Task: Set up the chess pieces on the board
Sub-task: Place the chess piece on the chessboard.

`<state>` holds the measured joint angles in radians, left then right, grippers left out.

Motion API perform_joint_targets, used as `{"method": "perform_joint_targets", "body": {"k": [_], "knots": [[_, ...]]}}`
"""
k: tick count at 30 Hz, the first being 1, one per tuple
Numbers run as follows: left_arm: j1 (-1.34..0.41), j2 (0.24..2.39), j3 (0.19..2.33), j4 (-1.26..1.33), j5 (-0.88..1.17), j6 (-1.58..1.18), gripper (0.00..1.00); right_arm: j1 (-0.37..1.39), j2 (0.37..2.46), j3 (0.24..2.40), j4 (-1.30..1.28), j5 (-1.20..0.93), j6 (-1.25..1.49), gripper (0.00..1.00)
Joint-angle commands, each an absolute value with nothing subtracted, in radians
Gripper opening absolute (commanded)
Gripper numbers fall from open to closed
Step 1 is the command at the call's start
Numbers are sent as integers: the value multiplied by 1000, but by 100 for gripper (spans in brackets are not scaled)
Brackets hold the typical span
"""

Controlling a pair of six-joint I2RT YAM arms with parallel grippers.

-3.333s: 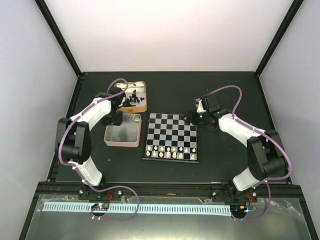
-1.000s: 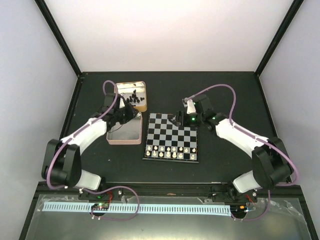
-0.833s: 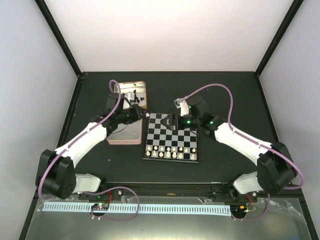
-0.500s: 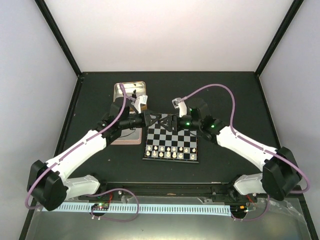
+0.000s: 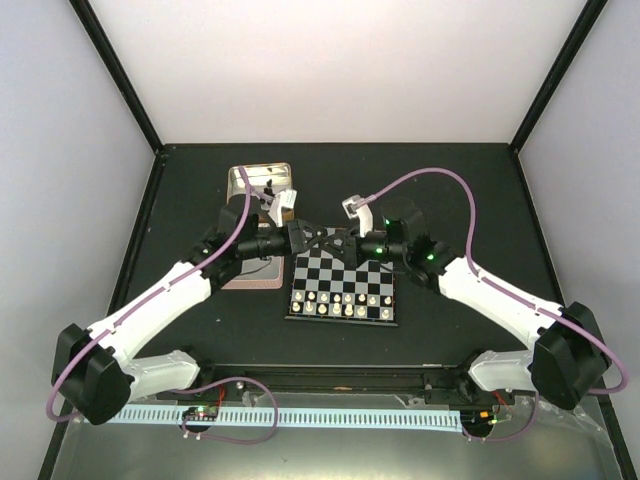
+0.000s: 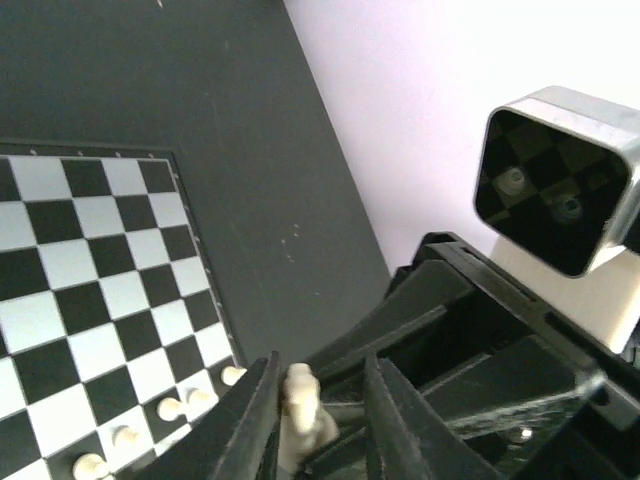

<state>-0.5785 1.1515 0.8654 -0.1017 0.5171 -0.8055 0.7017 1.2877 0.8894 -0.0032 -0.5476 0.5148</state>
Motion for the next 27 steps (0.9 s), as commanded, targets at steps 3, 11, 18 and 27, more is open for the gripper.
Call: {"method": "perform_joint_targets", "body": {"k": [3,11,18,27], "knots": [[-586,1124,971,-166,631,-774,40,699,1239,890,-56,-595,263,2],[-579,1172,1087,-409,706,-650,42,699,1214,902,-106,-685,121,2],[-574,1225,1155,-558,776,-589,39,699,1220,898,-106,-647,106,2],[-561,1254,1157,-613,689,-572,48,699,1215,888,-100,-659,97,3]]}}
